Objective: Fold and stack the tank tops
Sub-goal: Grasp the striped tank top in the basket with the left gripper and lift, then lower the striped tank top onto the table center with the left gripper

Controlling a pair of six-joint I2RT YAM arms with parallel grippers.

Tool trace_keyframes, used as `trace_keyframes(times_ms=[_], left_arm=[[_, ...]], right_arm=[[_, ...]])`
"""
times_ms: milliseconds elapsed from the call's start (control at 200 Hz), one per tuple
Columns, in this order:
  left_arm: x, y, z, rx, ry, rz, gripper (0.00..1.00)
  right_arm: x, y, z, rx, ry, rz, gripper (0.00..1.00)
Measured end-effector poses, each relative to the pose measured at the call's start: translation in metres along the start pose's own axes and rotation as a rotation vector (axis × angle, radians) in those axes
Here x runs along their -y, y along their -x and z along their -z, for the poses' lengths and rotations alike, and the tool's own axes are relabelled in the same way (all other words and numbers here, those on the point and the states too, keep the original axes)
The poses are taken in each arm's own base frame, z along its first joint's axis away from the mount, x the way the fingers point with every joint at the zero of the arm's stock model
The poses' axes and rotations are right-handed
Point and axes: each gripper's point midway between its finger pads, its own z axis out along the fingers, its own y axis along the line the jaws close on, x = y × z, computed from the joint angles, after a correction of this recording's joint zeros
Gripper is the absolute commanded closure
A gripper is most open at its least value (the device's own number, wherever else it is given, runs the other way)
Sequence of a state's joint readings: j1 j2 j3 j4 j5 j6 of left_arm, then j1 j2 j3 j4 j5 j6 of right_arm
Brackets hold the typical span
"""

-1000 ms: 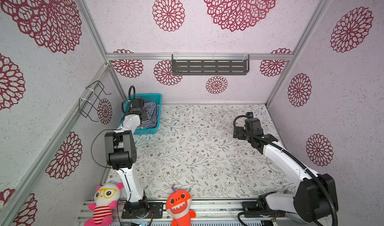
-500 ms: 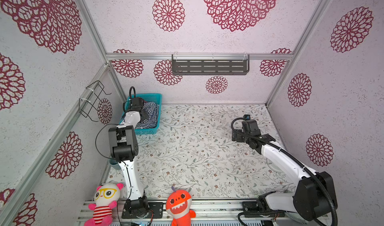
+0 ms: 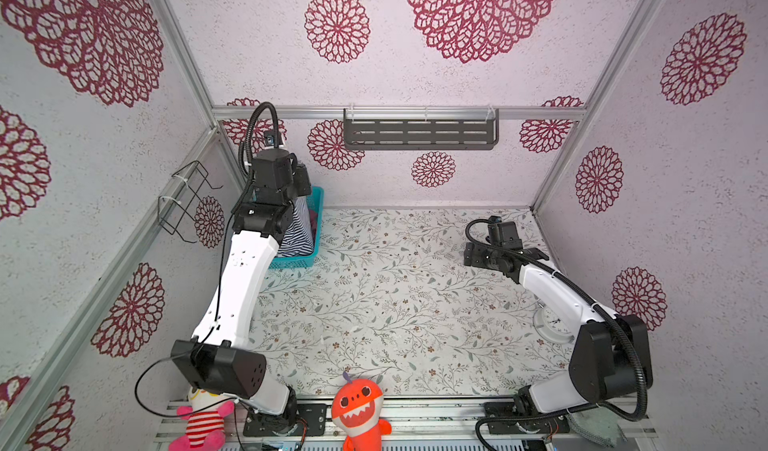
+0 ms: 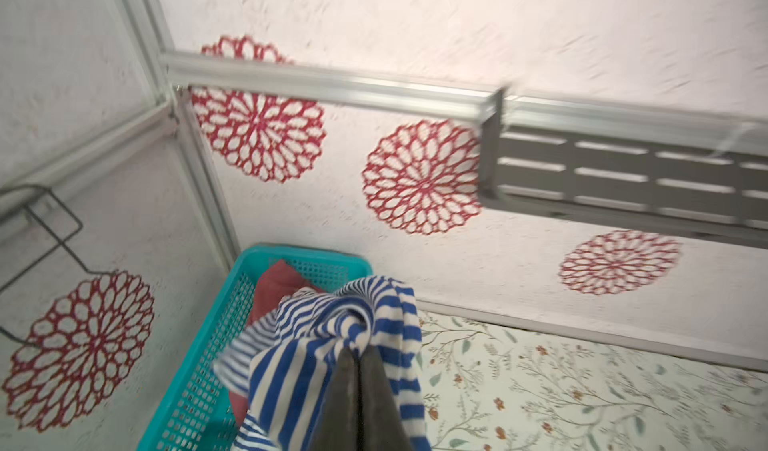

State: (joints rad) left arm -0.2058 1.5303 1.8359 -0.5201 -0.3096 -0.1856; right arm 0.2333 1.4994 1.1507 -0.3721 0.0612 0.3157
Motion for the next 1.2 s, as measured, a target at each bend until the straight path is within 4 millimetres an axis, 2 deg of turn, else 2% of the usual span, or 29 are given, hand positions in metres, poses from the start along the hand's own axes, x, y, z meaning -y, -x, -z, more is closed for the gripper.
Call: trace_keyframes(times_ms=[110,210,345,410,500,575,645,801,936,1006,1086,1146,1196], left_arm=[[0.052,0.030,0.041,0.050,-0.152,-0.031,1.00],[0.112,0.054,0.080,0.088,-0.332,-0.072,1.00],[0.182,0.078,0.126,0.150,-0.540,-0.121,1.00],[0.203,0.083,0.136,0.170,-0.604,-0.129,1.00],[0.216,0.078,0.124,0.157,-0.610,-0.140,1.00],[0.227,0.056,0.099,0.105,-0.586,-0.164,1.00],[0.241,0.022,0.068,0.026,-0.564,-0.190,1.00],[0.265,-0.080,-0.008,-0.205,-0.532,-0.199,1.00],[0.264,-0.163,-0.058,-0.379,-0.476,-0.195,1.00],[0.259,-0.197,-0.069,-0.450,-0.464,-0.179,1.00],[0.256,-0.229,-0.067,-0.501,-0.482,-0.145,1.00],[0.254,-0.252,-0.057,-0.547,-0.515,-0.116,1.00],[0.257,-0.271,-0.036,-0.595,-0.569,-0.089,1.00]], right_arm=[[0.003,0.010,0.000,-0.004,0.031,-0.021,0.17],[0.011,0.015,0.000,-0.015,0.045,-0.046,0.17],[0.020,0.018,0.002,-0.030,0.058,-0.068,0.18],[0.025,0.018,0.003,-0.036,0.061,-0.077,0.18],[0.030,0.014,0.003,-0.059,0.063,-0.080,0.18],[0.033,0.010,0.003,-0.078,0.063,-0.082,0.18],[0.036,0.005,0.004,-0.096,0.060,-0.079,0.19],[0.045,-0.012,0.006,-0.140,0.038,-0.077,0.20],[0.049,-0.030,0.011,-0.169,0.028,-0.077,0.21],[0.050,-0.039,0.016,-0.177,0.030,-0.078,0.22],[0.050,-0.047,0.021,-0.182,0.038,-0.080,0.23],[0.049,-0.052,0.024,-0.185,0.041,-0.082,0.23],[0.049,-0.055,0.025,-0.189,0.046,-0.083,0.23]])
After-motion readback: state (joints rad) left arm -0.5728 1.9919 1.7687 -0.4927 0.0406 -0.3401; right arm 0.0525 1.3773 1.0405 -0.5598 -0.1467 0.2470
